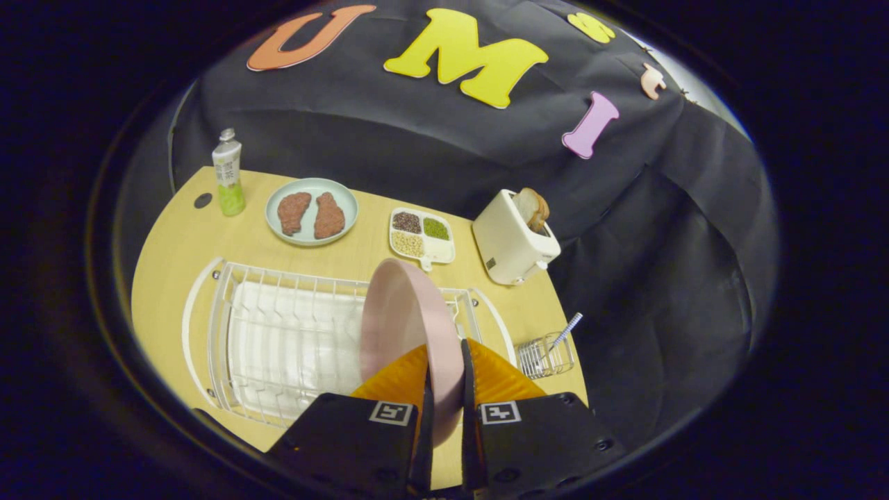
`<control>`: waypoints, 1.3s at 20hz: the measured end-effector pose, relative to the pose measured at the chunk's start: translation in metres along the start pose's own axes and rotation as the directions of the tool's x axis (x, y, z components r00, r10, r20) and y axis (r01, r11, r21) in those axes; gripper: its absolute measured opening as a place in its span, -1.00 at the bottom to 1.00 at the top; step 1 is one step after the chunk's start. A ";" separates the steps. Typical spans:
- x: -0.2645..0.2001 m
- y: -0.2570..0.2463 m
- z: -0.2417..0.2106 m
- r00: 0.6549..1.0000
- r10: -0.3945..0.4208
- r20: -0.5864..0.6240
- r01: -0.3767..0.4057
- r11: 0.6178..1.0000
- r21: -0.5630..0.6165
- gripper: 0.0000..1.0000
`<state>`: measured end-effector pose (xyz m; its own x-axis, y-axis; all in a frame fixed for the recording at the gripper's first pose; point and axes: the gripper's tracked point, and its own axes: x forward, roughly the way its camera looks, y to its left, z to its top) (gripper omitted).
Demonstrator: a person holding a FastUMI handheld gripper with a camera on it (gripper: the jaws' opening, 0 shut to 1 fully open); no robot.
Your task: Take the plate from the dish rack, then take the spoon from the basket and place it into the plate.
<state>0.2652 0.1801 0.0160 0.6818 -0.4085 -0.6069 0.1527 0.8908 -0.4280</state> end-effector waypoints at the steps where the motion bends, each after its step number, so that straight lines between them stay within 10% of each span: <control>1: -0.007 -0.004 -0.003 1.000 0.020 0.016 -0.020 1.000 0.006 -0.56; 11: -0.086 -0.071 -0.101 0.917 0.306 0.256 -0.320 0.947 0.013 -0.57; 22: -0.017 -0.030 -0.273 0.836 0.523 0.167 -0.546 0.824 0.150 -0.56; 26: 0.001 -0.024 -0.293 0.761 0.632 0.149 -0.648 0.723 0.240 -0.57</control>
<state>0.0524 0.1002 -0.1709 0.7218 0.2816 -0.6322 -0.1594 0.9566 0.2441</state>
